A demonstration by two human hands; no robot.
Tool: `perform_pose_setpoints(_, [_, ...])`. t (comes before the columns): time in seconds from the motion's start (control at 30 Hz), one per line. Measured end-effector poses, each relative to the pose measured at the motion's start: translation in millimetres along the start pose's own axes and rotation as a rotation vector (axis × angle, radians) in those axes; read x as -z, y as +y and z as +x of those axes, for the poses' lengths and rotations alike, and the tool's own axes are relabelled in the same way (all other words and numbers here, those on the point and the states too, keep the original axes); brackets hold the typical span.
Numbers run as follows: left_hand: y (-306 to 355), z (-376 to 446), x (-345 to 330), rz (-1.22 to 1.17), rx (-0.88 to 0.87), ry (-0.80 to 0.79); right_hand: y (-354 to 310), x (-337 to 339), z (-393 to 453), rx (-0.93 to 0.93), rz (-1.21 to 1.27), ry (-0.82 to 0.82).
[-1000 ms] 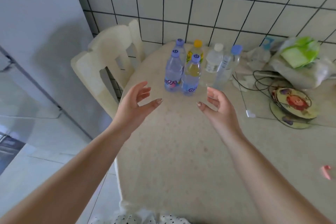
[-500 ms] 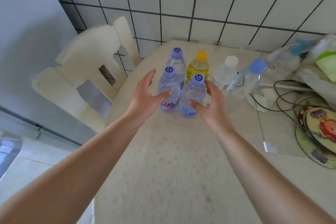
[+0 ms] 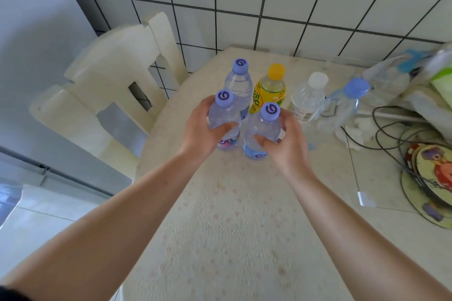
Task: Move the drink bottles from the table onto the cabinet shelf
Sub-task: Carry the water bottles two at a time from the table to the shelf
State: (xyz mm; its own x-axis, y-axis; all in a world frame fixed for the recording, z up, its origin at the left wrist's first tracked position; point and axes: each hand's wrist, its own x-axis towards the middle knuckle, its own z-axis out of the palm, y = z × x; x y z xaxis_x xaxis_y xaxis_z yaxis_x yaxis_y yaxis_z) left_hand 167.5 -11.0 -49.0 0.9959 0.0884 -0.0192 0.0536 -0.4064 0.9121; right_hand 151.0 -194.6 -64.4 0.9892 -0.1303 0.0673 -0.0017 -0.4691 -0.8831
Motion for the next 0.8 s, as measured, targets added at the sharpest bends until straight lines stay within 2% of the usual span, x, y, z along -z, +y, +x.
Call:
perform_pose_setpoints(0.07, [-4.0, -10.7, 7.2, -0.018, 0.022, 0.03, -4.7, 1.5, -9.7, 0.011, -0.009, -0.009])
perform_pose_setpoints(0.2, [-12.6, -47.9, 37.8, -0.009, 0.072, 0.077, -18.9, -1.4, -38.4, 0.061, -0.022, -0.127])
perform_pose_setpoints(0.4, [-27.9, -142.6, 105.9, -0.052, 0.164, 0.269, -61.8, -35.7, -97.1, 0.179, -0.005, -0.341])
perform_pose_setpoints(0.57, [-43.1, -247.4, 162.0, -0.102, 0.227, 0.495, -99.8, -78.5, -162.2, 0.308, 0.108, -0.565])
perform_pose_setpoints(0.8, [-50.8, -427.3, 220.8, -0.069, 0.279, 0.898, -162.3, -130.5, -288.1, 0.507, 0.157, -0.932])
